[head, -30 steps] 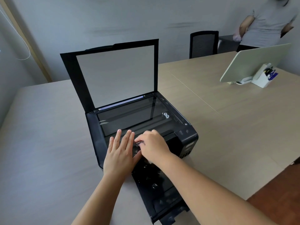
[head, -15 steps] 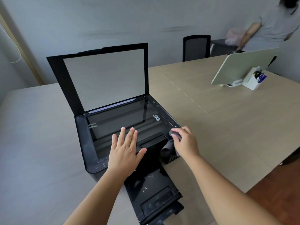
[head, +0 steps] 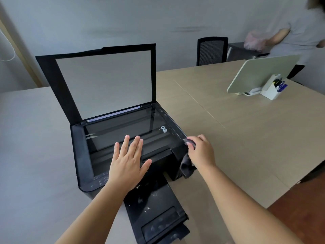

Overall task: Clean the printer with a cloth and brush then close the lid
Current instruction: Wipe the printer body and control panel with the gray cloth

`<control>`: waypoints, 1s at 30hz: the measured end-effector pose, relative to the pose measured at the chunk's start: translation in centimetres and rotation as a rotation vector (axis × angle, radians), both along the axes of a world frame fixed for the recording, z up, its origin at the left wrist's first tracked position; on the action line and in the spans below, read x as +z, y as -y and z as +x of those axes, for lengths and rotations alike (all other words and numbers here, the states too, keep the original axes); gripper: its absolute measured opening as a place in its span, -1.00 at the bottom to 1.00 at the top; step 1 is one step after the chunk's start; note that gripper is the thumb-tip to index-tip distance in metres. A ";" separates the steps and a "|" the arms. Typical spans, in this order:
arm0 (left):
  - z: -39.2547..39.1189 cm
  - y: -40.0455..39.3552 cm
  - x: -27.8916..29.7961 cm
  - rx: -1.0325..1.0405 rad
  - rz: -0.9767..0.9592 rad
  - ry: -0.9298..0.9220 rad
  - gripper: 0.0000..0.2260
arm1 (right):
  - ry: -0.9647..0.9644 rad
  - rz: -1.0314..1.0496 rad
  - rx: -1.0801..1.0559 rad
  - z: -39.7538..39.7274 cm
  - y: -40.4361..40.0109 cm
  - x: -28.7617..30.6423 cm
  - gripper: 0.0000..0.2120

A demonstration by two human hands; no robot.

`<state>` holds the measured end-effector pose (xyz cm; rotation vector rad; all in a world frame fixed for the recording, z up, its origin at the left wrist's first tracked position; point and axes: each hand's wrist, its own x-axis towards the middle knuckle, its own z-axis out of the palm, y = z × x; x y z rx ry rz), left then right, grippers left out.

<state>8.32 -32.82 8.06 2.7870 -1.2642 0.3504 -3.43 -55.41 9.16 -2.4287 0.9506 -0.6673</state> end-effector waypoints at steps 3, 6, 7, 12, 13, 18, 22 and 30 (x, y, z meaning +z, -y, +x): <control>0.1 -0.1 -0.3 0.013 -0.011 -0.014 -0.32 | 0.035 -0.017 0.076 -0.5 -2.7 -0.7 -0.82; 0.0 0.0 -0.5 0.011 -0.025 -0.041 -0.32 | 0.060 -0.079 0.245 0.5 -5.7 -1.2 -0.86; 0.0 0.0 -0.5 0.013 -0.032 -0.051 -0.31 | 0.049 -0.070 0.242 1.2 -5.4 -0.7 -0.87; 0.0 -0.1 -0.4 0.022 -0.034 -0.067 -0.31 | -0.111 -0.016 -0.004 1.6 -0.2 1.0 -0.82; 0.0 -0.1 -0.4 0.021 -0.032 -0.067 -0.31 | -0.105 -0.017 -0.023 1.5 -0.1 1.0 -0.82; -0.1 0.1 -0.3 0.012 -0.031 -0.066 -0.33 | -0.035 -0.035 0.269 3.0 -6.9 0.7 -0.80; -0.1 -0.1 -0.3 0.022 -0.028 -0.061 -0.32 | -0.072 -0.018 0.153 3.4 -3.6 1.2 -0.79; -0.2 -0.1 -0.2 0.023 -0.014 -0.055 -0.33 | -0.066 -0.019 0.251 3.2 -4.1 0.8 -0.82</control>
